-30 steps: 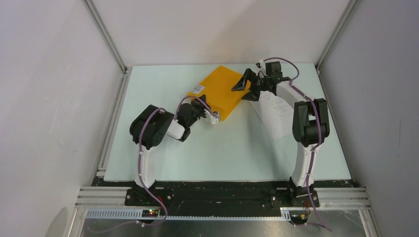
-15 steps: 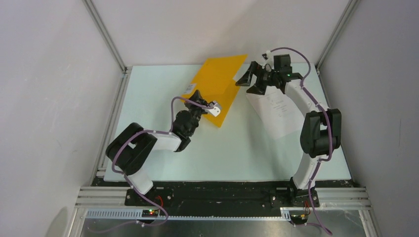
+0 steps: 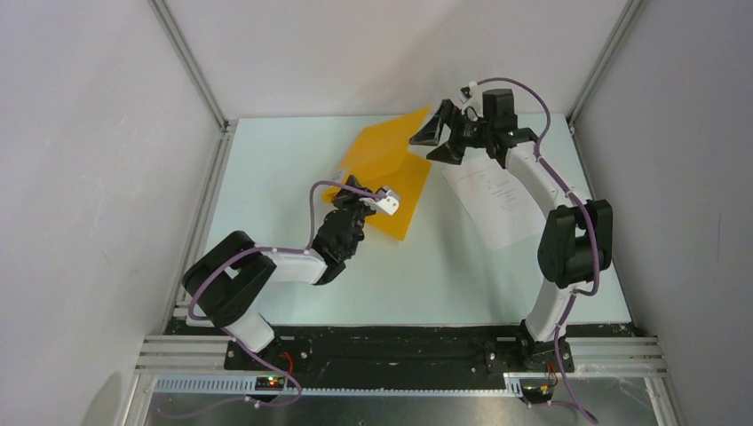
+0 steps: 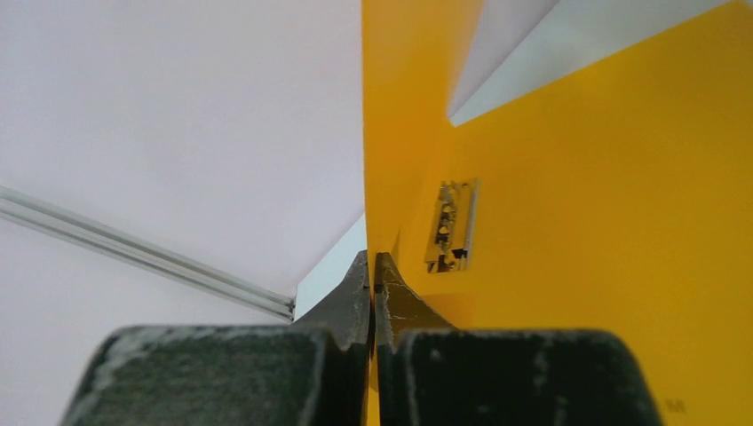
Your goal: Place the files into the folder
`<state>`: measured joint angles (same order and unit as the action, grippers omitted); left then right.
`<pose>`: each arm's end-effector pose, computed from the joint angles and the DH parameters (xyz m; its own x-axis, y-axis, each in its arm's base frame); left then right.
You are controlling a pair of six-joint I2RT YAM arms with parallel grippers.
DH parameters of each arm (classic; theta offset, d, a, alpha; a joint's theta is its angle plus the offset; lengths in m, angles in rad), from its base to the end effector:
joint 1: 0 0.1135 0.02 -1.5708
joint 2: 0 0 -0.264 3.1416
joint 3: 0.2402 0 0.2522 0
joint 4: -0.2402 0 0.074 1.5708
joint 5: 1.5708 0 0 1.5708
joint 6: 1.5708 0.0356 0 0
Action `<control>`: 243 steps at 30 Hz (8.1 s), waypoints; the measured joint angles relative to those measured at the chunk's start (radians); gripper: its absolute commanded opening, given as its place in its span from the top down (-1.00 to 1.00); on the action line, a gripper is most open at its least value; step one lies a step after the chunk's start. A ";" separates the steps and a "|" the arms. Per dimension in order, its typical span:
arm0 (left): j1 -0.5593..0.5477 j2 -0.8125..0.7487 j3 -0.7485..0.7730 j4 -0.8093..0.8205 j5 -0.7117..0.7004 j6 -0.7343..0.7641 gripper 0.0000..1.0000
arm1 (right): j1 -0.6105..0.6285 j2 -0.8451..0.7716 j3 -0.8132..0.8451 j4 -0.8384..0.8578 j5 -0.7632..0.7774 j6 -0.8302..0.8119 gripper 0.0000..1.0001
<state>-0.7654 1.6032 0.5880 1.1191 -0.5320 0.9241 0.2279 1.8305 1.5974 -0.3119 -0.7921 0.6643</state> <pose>0.2381 -0.2037 0.2117 0.2312 0.7316 -0.6413 0.0809 0.6424 0.7621 0.4079 0.1206 0.3191 -0.8610 0.2448 -0.4458 -0.2805 0.5026 0.8177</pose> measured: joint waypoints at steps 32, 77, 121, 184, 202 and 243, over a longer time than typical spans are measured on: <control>0.153 -0.529 0.159 -1.053 -0.025 -1.404 0.99 | 0.261 0.242 0.072 -0.002 0.060 -0.319 -0.65; 0.884 -0.262 0.476 -1.571 0.560 -1.440 -0.66 | 0.356 0.365 0.002 -0.028 0.262 -0.356 -0.50; 0.737 -0.227 0.270 -1.693 0.609 -1.311 0.11 | 0.288 0.043 -0.305 -0.140 0.422 -0.718 -0.58; 0.359 0.346 0.669 -1.444 0.774 -1.686 0.32 | 0.298 -0.127 -0.381 -0.109 0.494 -0.559 -0.56; 0.332 0.376 0.671 -1.438 0.764 -1.762 0.58 | 0.278 -0.093 -0.491 -0.078 0.442 -0.552 -0.37; 0.311 0.419 0.681 -1.382 0.781 -2.025 0.92 | 0.586 0.094 -0.303 -0.011 0.893 -0.567 0.82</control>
<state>-0.4541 2.0220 1.2686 -0.2630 0.2493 -1.1011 0.8143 1.9244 1.2949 -0.3225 0.1009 0.0971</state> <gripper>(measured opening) 0.047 0.081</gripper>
